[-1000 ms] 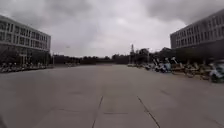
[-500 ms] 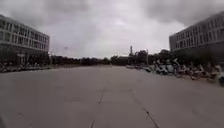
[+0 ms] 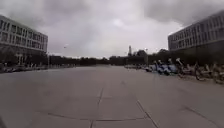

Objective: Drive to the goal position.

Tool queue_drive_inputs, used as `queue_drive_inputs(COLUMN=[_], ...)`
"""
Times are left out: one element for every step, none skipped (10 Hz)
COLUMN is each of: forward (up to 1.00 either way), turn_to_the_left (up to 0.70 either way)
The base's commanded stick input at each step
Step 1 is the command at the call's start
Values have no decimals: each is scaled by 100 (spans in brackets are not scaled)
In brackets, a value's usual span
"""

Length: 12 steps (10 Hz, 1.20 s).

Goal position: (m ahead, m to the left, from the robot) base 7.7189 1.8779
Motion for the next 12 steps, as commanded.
queue_drive_inputs(forward=[85, 85, 85, 85, 85, 85, 85, 85, 85, 85, 85, 85], turn_to_the_left=[-2, -4, -4, -4, -4, -4, -4, -4, -4, -3, -3, -3])
